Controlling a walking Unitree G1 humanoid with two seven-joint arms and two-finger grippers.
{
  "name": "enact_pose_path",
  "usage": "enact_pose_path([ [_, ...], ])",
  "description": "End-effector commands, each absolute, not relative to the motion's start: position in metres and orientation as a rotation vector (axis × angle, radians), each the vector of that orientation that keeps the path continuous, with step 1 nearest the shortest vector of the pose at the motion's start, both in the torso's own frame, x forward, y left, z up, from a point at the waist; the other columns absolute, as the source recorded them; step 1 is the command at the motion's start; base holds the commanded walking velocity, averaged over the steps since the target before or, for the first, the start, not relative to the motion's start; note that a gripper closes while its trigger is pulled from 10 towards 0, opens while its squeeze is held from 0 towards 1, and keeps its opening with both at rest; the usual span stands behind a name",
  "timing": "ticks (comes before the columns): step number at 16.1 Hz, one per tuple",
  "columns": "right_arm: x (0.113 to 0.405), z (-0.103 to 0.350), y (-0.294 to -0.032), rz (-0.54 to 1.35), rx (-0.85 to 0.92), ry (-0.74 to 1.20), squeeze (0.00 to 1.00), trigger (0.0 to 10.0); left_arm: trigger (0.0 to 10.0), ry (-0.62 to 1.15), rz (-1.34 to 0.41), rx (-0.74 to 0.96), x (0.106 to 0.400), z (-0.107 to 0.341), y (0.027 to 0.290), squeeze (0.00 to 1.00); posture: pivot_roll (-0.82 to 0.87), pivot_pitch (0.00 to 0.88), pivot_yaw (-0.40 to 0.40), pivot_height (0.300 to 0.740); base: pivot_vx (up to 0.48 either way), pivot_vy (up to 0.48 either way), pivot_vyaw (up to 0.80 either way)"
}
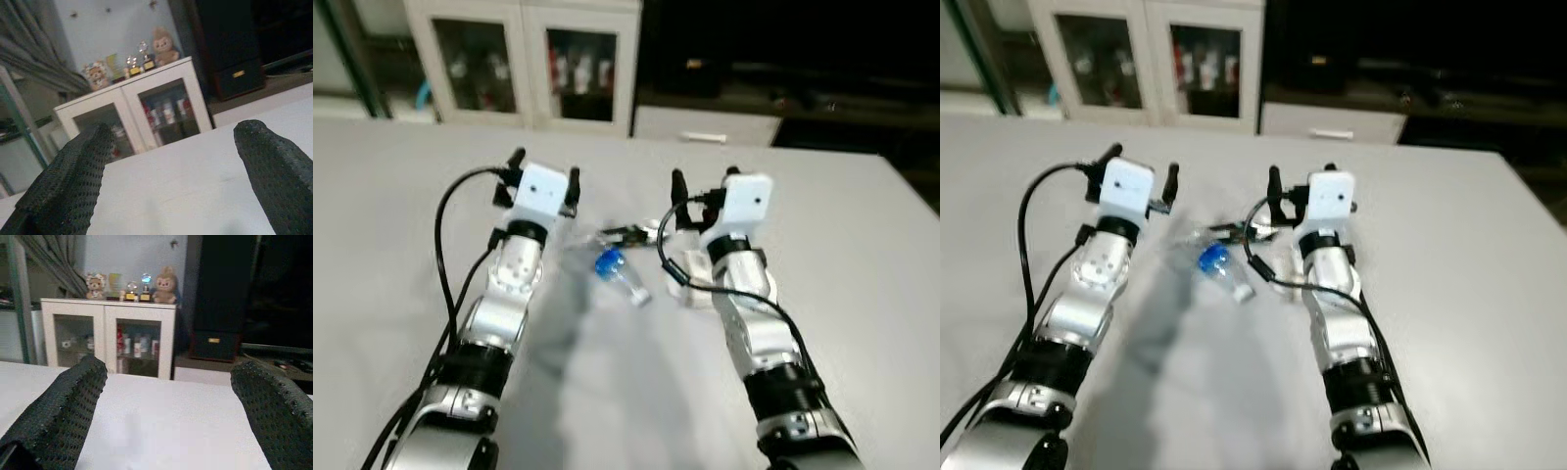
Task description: Picking trash to rubbish bin
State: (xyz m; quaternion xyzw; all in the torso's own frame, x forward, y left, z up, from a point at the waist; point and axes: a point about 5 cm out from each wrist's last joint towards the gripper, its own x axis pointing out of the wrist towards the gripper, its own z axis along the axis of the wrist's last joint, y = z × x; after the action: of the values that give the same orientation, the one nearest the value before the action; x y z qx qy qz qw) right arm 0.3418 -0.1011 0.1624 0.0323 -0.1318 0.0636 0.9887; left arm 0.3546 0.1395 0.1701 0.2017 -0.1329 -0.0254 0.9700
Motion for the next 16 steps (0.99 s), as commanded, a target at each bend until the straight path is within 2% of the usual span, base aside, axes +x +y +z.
enact_pose_path([
  [1,0.343,0.163,-0.114,0.090,0.064,-0.266,0.00,10.0,10.0,-0.293,-0.096,0.401,0.355,0.175,0.127,0.00,0.00,0.007,-0.050,0.740,0.000,0.000,0.00],
  [9,0.341,0.160,-0.111,0.097,0.066,-0.258,0.00,10.0,10.0,-0.311,-0.178,0.420,0.358,0.188,0.129,0.00,0.00,0.011,-0.045,0.740,0.000,0.000,0.00],
  [14,0.340,0.158,-0.111,0.099,0.069,-0.251,0.00,10.0,10.0,-0.309,-0.315,0.472,0.361,0.202,0.144,0.00,0.00,0.014,-0.038,0.740,0.000,0.000,0.00],
  [16,0.340,0.157,-0.111,0.100,0.067,-0.249,0.00,10.0,10.0,-0.253,-0.467,0.500,0.361,0.203,0.153,0.00,0.00,0.016,-0.038,0.740,0.000,0.000,0.00],
])
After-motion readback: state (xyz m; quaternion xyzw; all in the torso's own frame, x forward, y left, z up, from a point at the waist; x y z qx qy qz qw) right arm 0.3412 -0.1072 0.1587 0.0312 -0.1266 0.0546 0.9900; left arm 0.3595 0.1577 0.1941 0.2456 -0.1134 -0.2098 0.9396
